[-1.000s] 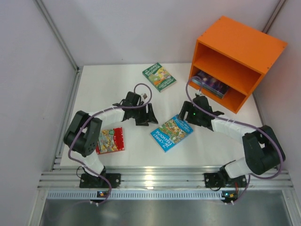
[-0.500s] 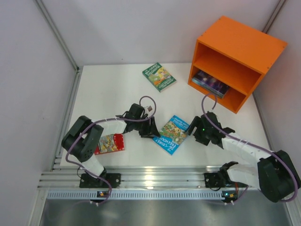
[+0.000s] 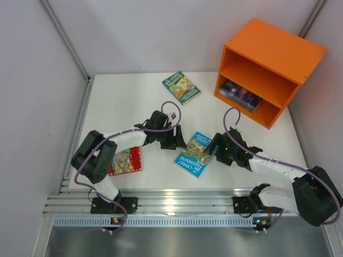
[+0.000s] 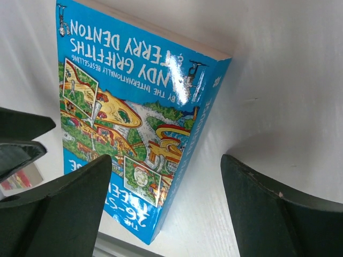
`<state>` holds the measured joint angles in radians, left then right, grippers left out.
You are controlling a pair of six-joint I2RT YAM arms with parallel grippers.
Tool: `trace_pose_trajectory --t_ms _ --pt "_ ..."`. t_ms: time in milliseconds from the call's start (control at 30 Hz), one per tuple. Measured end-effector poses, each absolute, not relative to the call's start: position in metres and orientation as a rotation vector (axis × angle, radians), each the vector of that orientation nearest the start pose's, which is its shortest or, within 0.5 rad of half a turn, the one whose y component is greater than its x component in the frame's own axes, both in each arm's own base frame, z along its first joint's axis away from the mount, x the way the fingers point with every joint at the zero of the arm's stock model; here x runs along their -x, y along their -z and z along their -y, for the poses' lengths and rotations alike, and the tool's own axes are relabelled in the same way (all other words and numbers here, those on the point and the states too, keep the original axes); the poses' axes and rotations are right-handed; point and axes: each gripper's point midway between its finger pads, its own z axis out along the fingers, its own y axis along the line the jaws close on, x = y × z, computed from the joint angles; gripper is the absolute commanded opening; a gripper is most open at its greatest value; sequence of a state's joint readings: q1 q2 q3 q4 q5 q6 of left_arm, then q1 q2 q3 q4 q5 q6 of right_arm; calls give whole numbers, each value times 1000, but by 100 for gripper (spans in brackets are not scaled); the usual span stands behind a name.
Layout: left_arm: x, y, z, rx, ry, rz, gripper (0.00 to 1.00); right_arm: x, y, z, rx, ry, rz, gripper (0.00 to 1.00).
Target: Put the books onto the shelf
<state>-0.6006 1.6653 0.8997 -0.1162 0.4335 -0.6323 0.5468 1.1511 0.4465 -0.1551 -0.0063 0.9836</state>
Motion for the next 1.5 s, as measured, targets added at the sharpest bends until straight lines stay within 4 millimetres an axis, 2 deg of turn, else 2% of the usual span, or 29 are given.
trace_pose_trajectory --t_ms 133,200,300,333,367,433,467,733,933,1300,1433,1500 --pt "-254 -38 296 -214 1038 -2689 59 -223 -38 -186 -537 -679 -2487 83" --pt "-250 -36 299 -230 1083 -2702 56 -225 -38 -193 -523 -698 -2478 84" --pt "-248 -35 301 -247 1103 -2702 43 -226 -39 -199 -500 -700 -2481 84" --pt "-248 -33 301 -250 1104 -2705 36 -227 -39 -201 -495 -700 -2482 85" --pt "-247 -31 301 -249 1103 -2710 25 -227 -39 -202 -491 -700 -2481 85" --pt "-245 -30 303 -240 1136 -2720 13 -228 -40 -202 -487 -696 -2479 86" --pt "-246 -31 303 -236 1151 -2718 0 -229 -40 -202 -486 -695 -2478 86" --pt "-250 -30 296 -99 1309 -2747 0 -227 -41 -199 -500 -687 -2477 90" --pt "-250 -29 295 -70 1367 -2757 0 -225 -41 -199 -515 -714 -2459 92" --pt "-250 -27 292 -39 1409 -2779 0 -234 -46 -218 -555 -942 -2313 92" --pt "-250 -26 291 -32 1426 -2786 0 -233 -47 -218 -556 -975 -2283 86" --pt "-251 -26 291 -32 1428 -2785 0 -230 -46 -218 -559 -987 -2278 79"
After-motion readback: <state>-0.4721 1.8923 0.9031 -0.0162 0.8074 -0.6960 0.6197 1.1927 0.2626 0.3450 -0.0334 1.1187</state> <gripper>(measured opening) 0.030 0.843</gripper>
